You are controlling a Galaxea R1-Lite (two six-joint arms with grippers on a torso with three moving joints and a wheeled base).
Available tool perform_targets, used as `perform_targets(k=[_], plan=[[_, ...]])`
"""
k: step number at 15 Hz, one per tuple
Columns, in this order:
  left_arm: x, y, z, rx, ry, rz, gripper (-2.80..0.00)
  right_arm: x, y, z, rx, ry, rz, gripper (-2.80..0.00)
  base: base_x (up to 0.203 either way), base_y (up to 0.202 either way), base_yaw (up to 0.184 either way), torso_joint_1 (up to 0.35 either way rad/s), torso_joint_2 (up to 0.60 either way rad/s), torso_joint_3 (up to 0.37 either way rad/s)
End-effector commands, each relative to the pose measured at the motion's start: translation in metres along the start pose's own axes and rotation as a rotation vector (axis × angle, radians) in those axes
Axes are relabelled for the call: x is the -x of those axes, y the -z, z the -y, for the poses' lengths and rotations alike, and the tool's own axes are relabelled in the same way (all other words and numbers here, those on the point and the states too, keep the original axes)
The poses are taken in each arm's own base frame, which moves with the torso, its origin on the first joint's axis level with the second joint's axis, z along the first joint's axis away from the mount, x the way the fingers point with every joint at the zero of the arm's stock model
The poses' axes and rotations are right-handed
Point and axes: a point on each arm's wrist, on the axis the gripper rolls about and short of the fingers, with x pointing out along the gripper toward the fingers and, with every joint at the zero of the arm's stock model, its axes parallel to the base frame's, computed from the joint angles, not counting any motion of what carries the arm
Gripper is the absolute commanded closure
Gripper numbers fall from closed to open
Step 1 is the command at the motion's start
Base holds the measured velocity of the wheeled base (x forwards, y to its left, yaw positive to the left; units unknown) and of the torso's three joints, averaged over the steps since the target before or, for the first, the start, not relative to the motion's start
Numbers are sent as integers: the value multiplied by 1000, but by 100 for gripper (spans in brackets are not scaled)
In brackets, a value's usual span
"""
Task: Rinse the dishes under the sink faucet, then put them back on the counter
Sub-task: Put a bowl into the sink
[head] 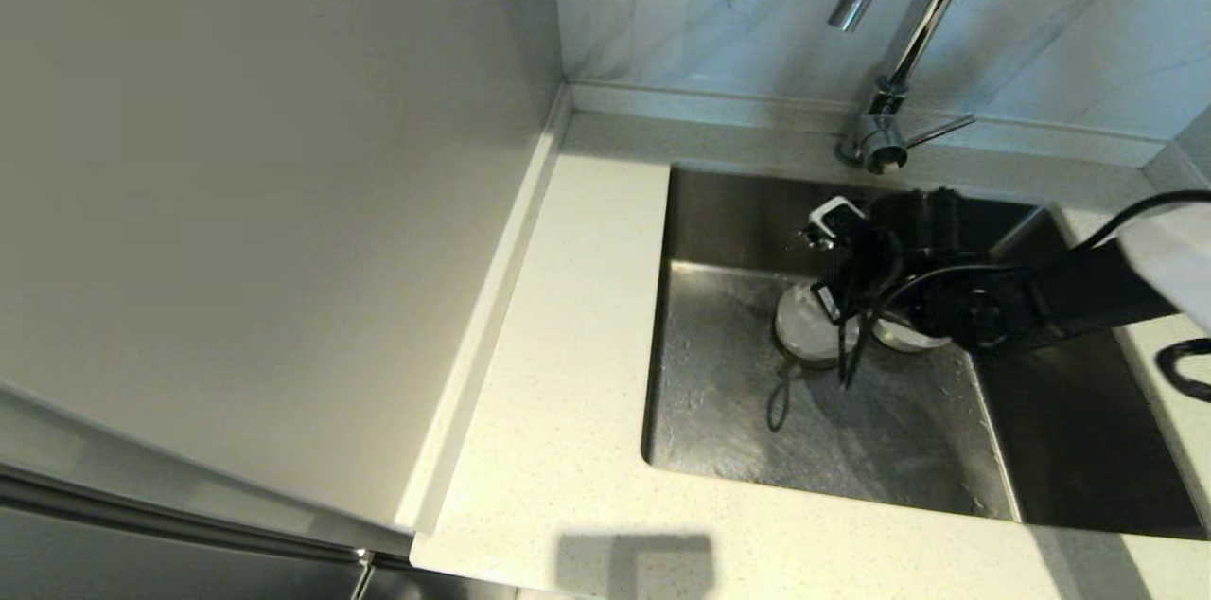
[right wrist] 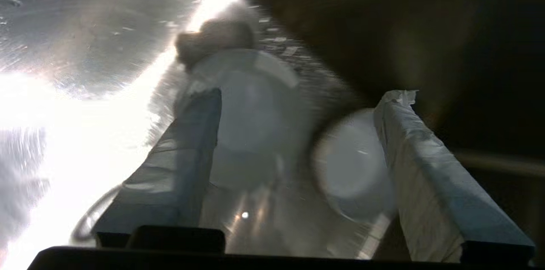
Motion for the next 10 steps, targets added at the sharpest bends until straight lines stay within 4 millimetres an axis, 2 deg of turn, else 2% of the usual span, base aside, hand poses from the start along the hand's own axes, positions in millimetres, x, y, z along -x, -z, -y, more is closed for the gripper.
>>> perform_targets(k=[1, 2, 3, 5, 8, 10], plan=[[0, 0, 0, 0, -1, 4, 0, 89, -29, 67, -27, 110, 113, -280, 0, 0, 0, 0, 0, 0], [0, 0, 0, 0, -1, 4, 0, 121, -20, 97, -6, 153, 62, -280, 0, 0, 0, 0, 0, 0], [0, 0, 0, 0, -1, 4, 0, 145, -2, 127, 18, 194, -56, -280, 0, 0, 0, 0, 0, 0], [0, 0, 0, 0, -1, 4, 0, 189, 48, 172, 35, 184, -415, -280, 0, 0, 0, 0, 0, 0], [0, 0, 0, 0, -1, 4, 0, 241, 86, 205, -43, 175, -696, -280, 0, 0, 0, 0, 0, 0], [0, 0, 0, 0, -1, 4, 0, 261, 100, 211, -104, 156, -802, -280, 0, 0, 0, 0, 0, 0]])
